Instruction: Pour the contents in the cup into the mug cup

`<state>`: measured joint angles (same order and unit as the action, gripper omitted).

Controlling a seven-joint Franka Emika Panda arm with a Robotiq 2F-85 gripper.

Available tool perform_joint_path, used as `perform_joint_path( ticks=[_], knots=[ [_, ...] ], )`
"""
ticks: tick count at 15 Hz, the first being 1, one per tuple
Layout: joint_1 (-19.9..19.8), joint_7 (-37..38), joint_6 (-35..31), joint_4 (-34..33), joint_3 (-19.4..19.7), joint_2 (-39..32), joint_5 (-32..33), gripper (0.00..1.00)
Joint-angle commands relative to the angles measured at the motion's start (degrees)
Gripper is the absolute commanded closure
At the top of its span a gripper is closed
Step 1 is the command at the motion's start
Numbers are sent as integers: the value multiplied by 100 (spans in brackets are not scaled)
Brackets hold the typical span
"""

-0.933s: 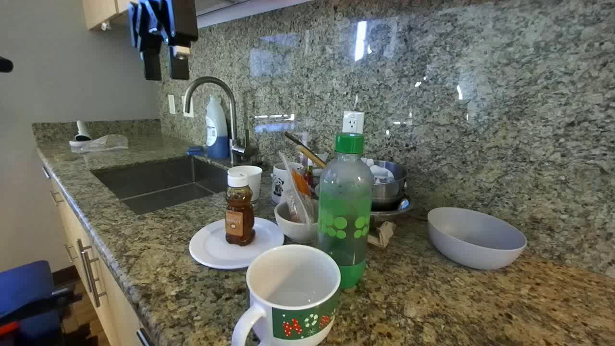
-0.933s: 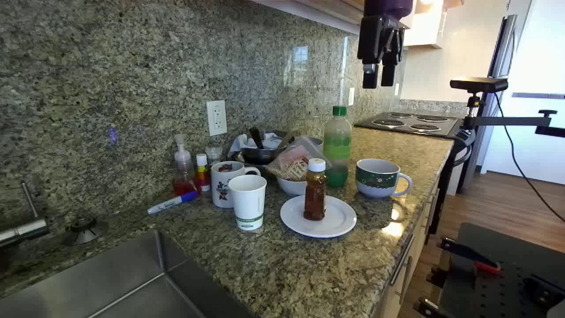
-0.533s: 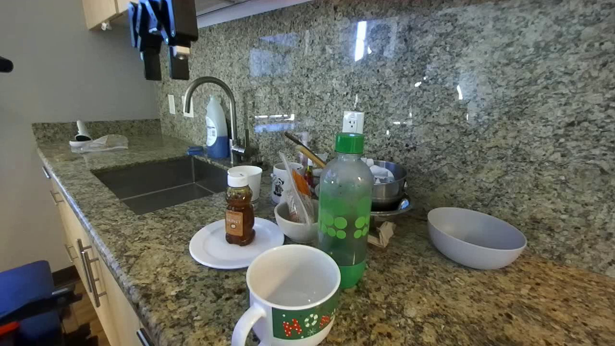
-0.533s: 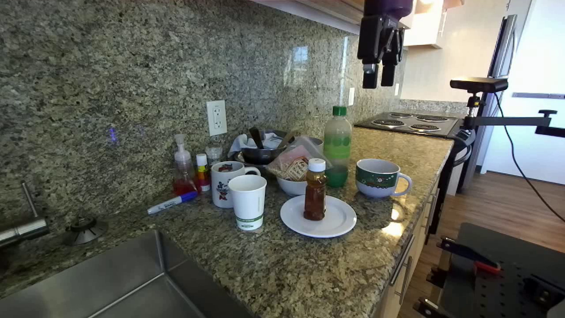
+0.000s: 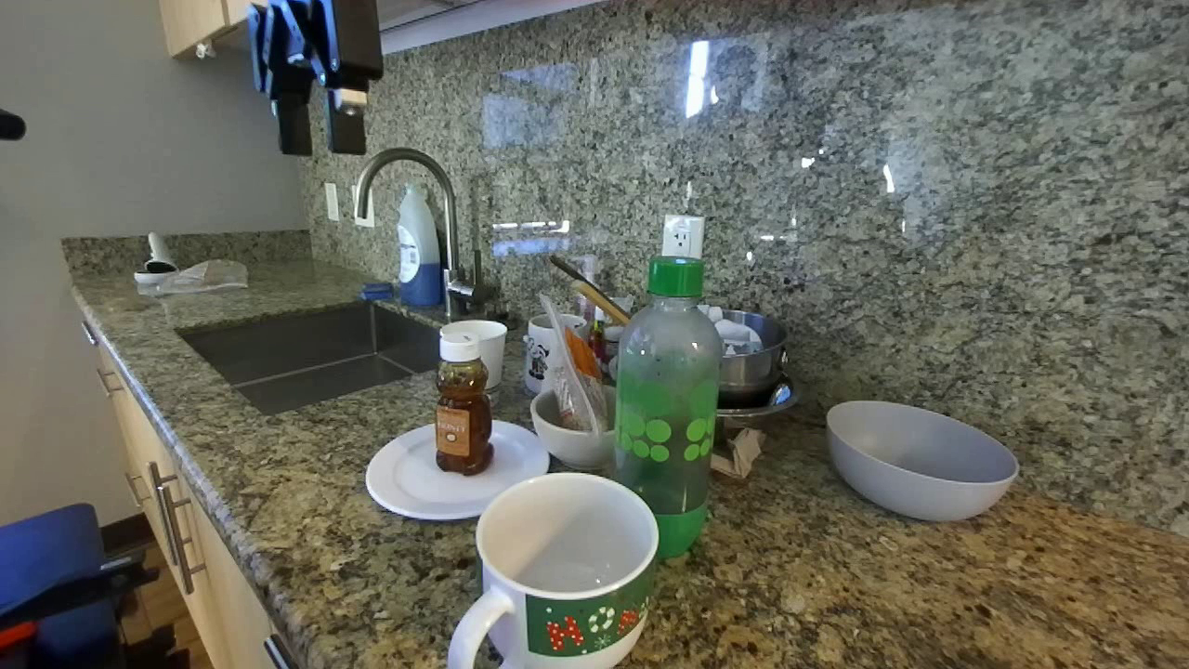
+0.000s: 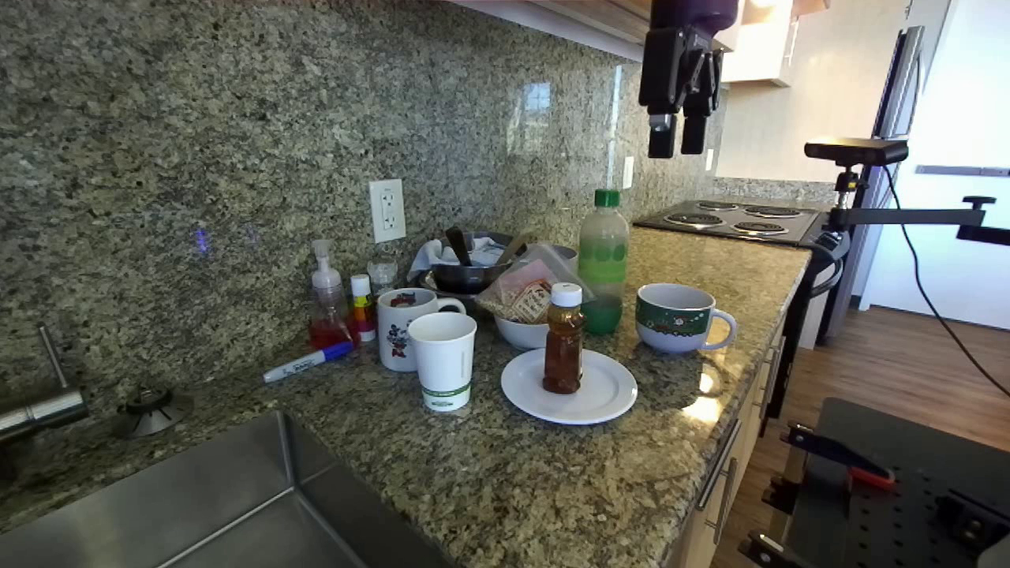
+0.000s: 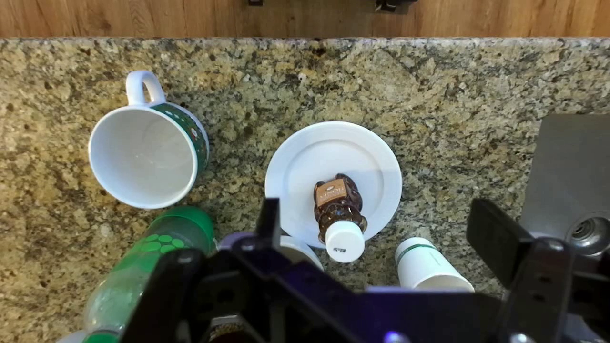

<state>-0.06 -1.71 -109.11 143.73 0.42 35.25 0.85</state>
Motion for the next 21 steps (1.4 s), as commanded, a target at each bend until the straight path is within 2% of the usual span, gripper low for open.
perform_joint_path(
  ticks=[1,6,11,15,21],
  knots=[
    [18,-2,-9,5,4,-44,-20,0],
    [214,-60,-499,181,-45,-602,-184,0],
    [596,-156,-1900,215,-151,-1814,-658,0],
    [820,-318,-2792,-164,-284,-2796,-1007,0],
    [875,-586,-3364,-717,-568,-3795,-1390,0]
  ],
)
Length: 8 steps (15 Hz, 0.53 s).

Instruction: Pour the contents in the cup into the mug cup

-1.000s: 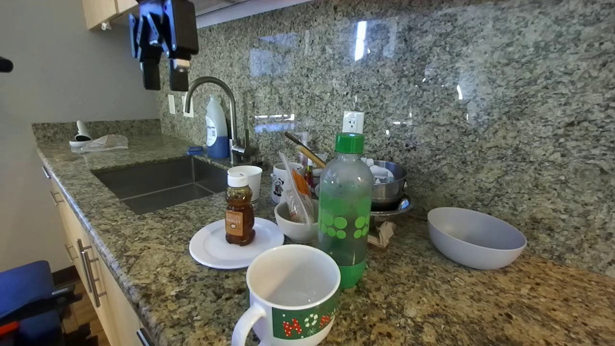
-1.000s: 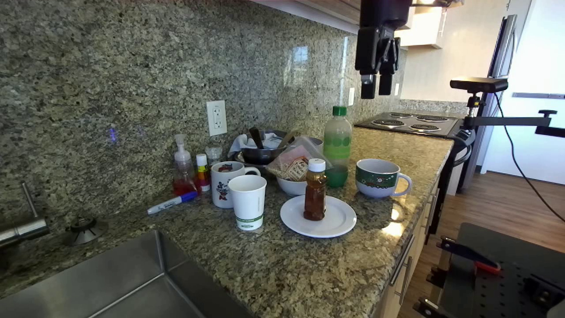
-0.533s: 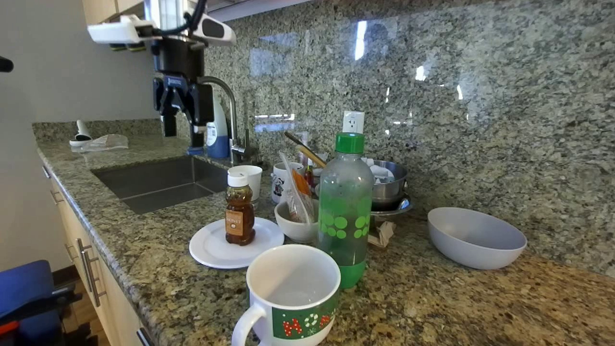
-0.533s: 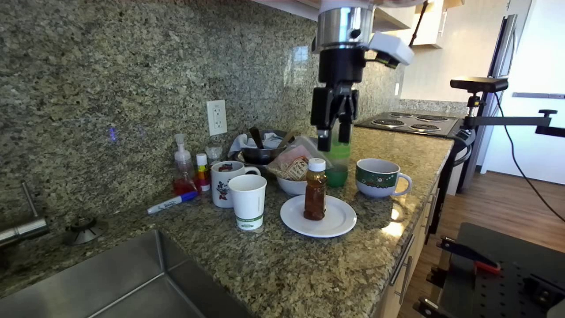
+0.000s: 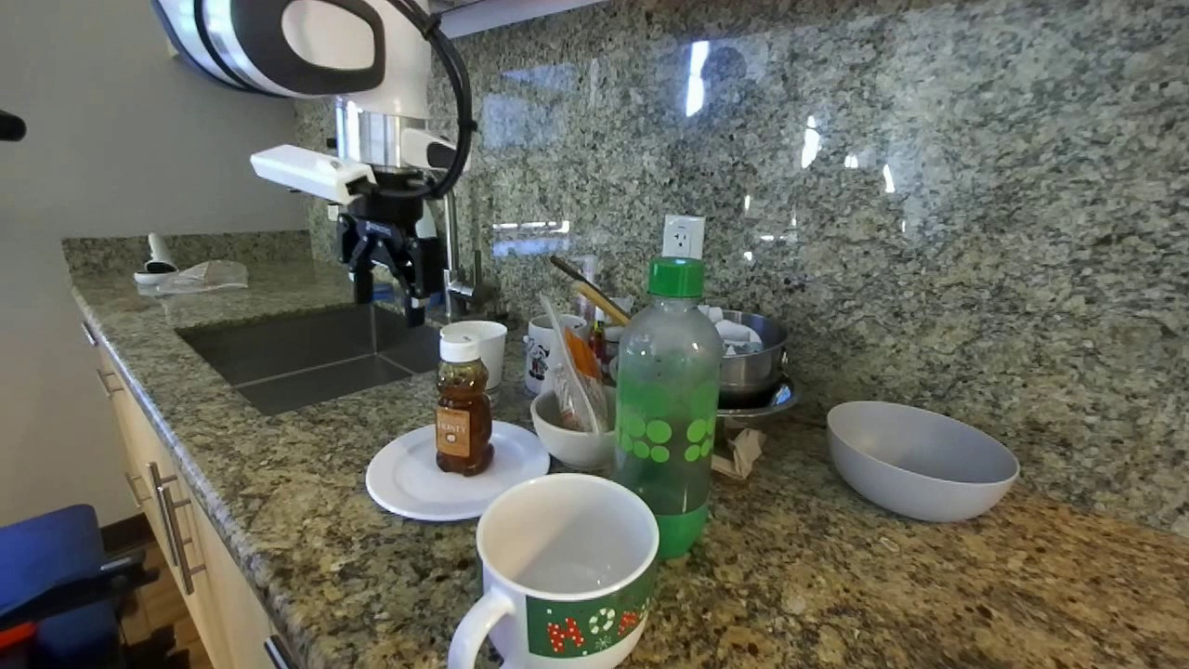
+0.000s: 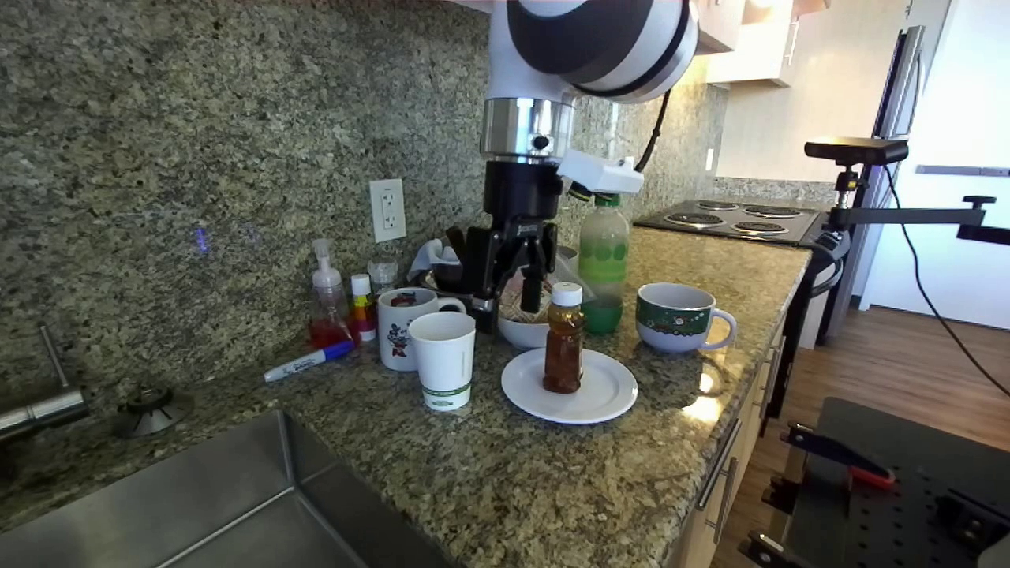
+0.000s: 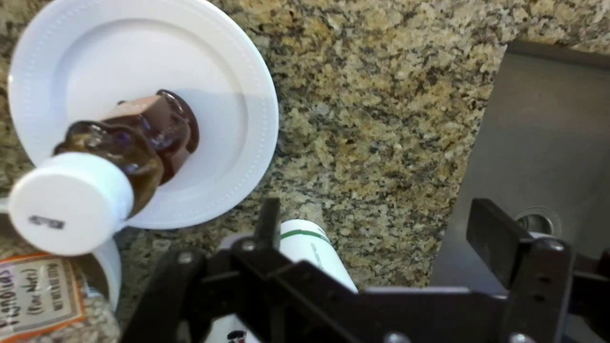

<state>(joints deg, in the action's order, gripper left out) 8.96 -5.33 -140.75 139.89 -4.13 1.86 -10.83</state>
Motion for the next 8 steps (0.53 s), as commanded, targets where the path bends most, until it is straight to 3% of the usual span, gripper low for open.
perform_joint_path(
  ticks=[1,8],
  knots=[
    [-45,-172,-304,-393,-153,-588,-186,0],
    [-141,65,-917,-713,-219,-1246,-15,0]
  ],
)
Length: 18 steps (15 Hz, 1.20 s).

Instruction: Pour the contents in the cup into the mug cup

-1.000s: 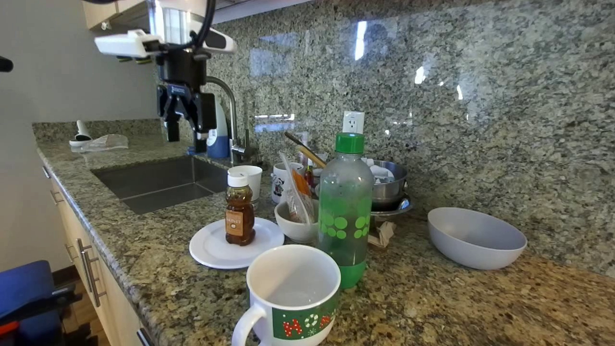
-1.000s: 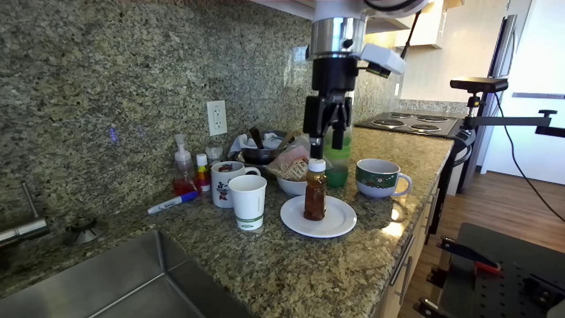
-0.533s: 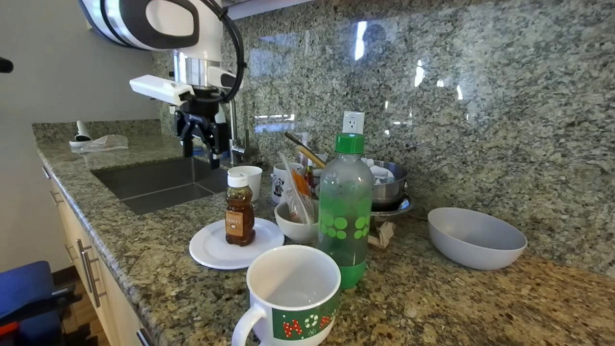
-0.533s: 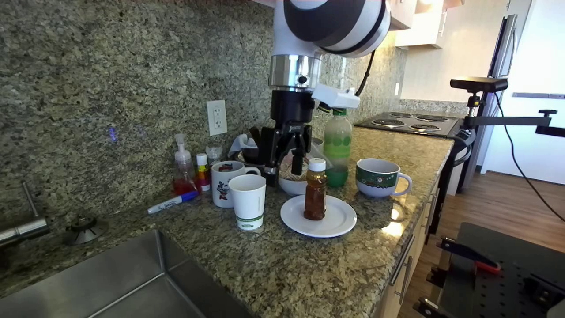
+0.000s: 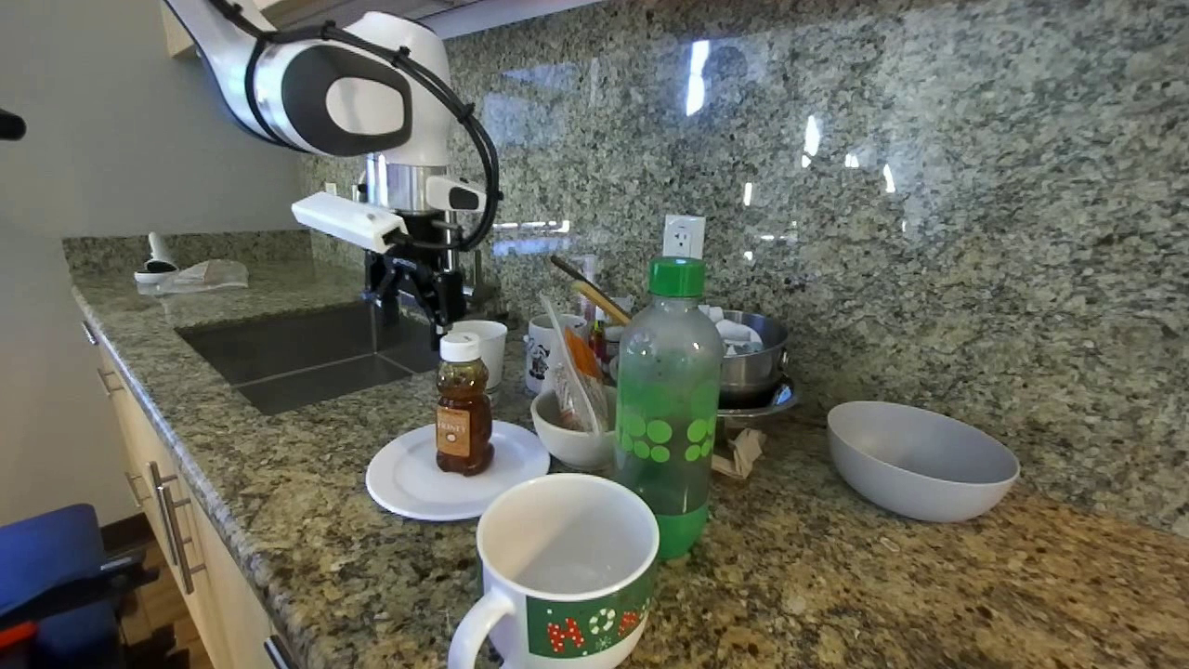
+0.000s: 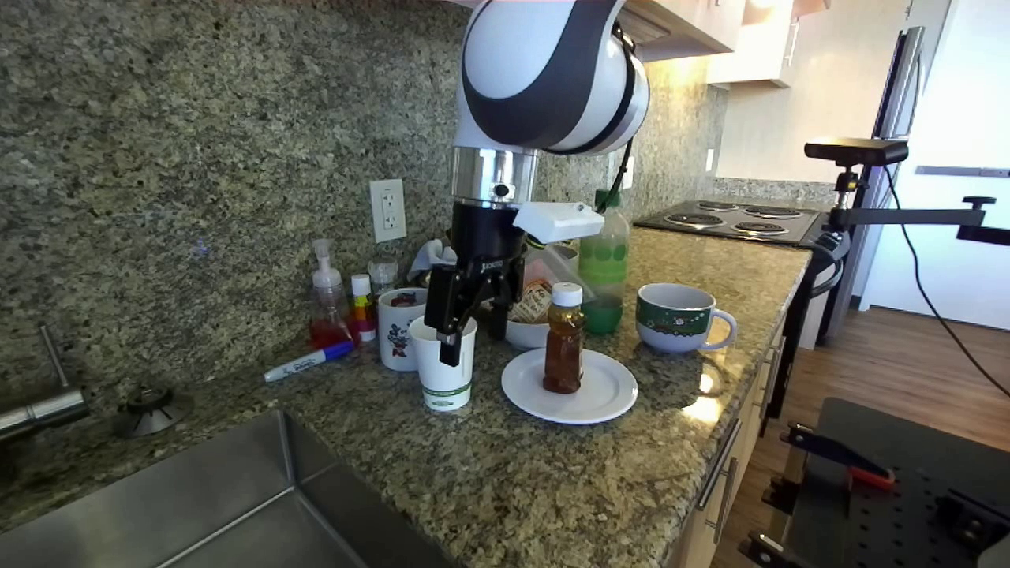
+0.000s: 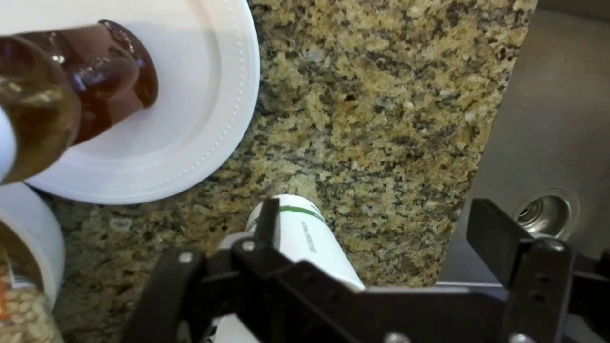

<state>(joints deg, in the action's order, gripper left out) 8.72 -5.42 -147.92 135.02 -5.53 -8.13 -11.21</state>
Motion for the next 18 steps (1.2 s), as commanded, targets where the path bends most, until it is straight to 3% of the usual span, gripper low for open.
perform_joint_path(
  ticks=[1,12,18],
  knots=[
    [-138,86,-230,-287,-78,-291,17,0],
    [-249,316,-259,-524,20,-273,244,0],
    [-213,1023,-378,-405,186,-289,733,0]
  ],
)
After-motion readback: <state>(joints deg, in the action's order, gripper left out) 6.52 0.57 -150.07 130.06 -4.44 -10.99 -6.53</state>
